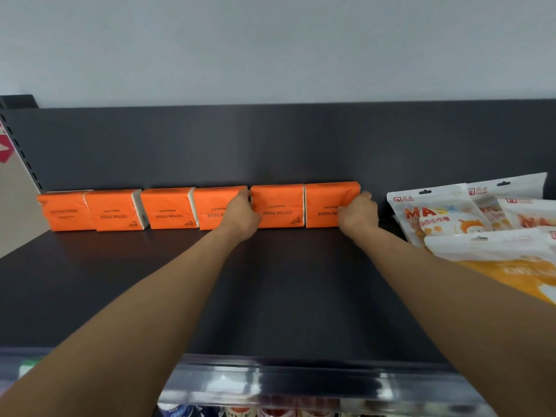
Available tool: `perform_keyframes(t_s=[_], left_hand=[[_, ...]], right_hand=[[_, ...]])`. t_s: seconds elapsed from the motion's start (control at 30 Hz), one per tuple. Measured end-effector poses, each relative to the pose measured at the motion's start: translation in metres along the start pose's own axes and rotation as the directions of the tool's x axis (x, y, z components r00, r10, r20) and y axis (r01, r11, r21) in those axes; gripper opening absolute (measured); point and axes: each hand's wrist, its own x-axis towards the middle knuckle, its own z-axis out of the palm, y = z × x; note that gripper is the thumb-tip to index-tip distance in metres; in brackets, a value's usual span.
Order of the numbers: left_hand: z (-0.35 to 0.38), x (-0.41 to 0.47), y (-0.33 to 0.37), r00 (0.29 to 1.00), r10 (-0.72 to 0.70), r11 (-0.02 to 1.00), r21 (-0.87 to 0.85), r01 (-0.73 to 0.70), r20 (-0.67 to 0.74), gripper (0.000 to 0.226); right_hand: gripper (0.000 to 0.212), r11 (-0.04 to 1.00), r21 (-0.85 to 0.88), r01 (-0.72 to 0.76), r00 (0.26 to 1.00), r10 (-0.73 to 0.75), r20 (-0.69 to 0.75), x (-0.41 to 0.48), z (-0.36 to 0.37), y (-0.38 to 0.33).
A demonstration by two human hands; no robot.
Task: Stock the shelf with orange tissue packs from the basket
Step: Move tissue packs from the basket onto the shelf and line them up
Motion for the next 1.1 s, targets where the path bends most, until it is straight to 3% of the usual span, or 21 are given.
perform_keyframes(t_s=[0.23,0.53,0.8,0.97,1.1], left_hand=[[-0.014,-0.026,0.010,0.997,0.078,0.996,0.045,-0.079,0.009,0.040],[-0.044,-0.087,0.024,0.959,0.279,0.955,0.087,-0.283,0.058,0.027],[-0.094,-0.192,0.007,0.845,0.503,0.857,0.020,-0.515,0.182,0.027],[-0.126,-0.266,-0.063,0.832,0.441,0.884,0.000,-0.468,0.336,0.024],[-0.127,-0.302,-0.136,0.841,0.252,0.924,0.138,-0.356,0.478,0.024]], right_hand=[[0.038,1.000,-0.022,0.012,0.998,-0.013,-0.054,-0.022,-0.014,-0.002],[0.036,0.941,0.030,0.338,0.939,-0.340,0.060,-0.099,-0.028,-0.023],[0.023,0.871,-0.014,0.491,0.870,-0.491,0.043,-0.240,-0.045,-0.025],[0.021,0.897,-0.041,0.439,0.888,-0.427,0.174,-0.345,-0.005,-0.010],[0.022,0.936,-0.124,0.330,0.902,-0.273,0.334,-0.401,0.036,0.009]])
